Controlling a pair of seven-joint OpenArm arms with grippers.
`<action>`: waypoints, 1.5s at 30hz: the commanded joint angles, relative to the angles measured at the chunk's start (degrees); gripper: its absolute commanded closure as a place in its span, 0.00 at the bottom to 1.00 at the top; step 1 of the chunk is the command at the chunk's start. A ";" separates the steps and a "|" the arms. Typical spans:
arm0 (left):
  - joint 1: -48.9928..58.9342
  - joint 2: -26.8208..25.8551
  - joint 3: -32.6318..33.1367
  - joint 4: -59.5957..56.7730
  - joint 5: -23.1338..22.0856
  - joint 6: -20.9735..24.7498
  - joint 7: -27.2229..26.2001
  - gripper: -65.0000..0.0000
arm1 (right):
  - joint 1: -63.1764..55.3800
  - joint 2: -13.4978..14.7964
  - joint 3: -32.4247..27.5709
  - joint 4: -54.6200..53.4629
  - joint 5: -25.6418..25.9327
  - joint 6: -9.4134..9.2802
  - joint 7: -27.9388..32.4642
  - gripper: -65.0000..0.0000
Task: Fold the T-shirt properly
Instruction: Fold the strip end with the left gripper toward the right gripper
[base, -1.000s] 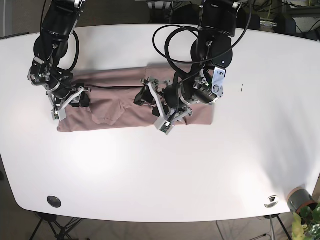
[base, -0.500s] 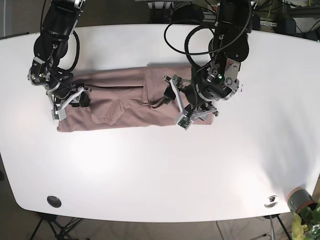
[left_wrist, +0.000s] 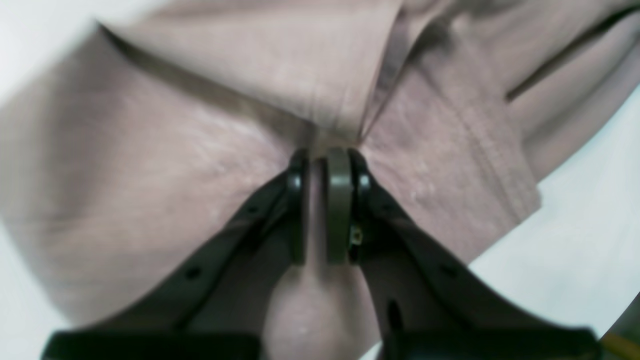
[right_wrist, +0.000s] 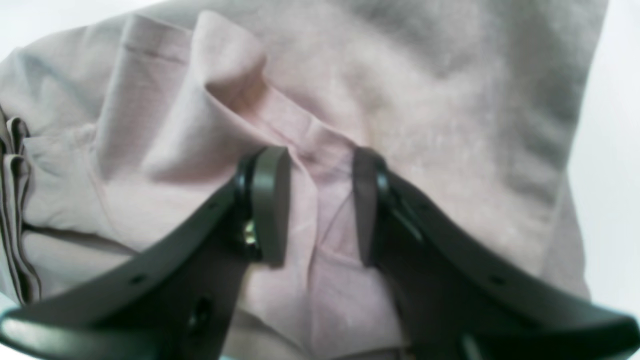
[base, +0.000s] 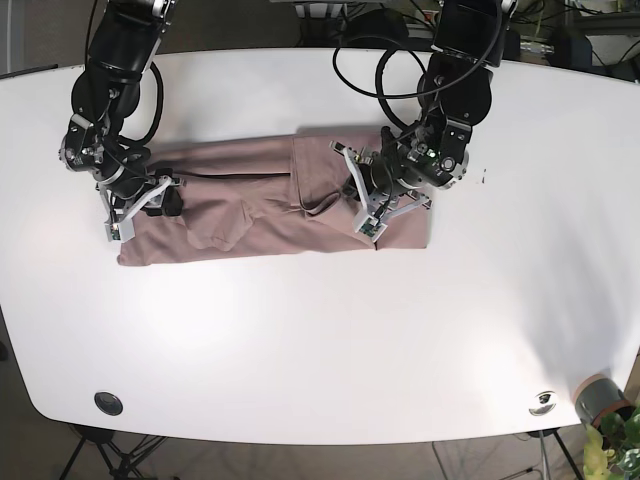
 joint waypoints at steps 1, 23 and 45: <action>-1.93 1.81 0.01 -0.05 -0.60 -0.14 -2.83 0.94 | 0.31 0.24 -0.05 0.64 -0.52 0.05 -1.08 0.68; -16.87 5.06 1.50 -16.84 -0.77 -0.14 -10.75 0.94 | 0.22 0.33 -0.05 0.64 -0.52 0.05 -1.08 0.68; 1.50 -0.48 -7.03 8.04 -0.86 -7.79 -10.75 0.94 | 8.48 0.33 5.84 9.96 -0.43 0.05 -9.16 0.24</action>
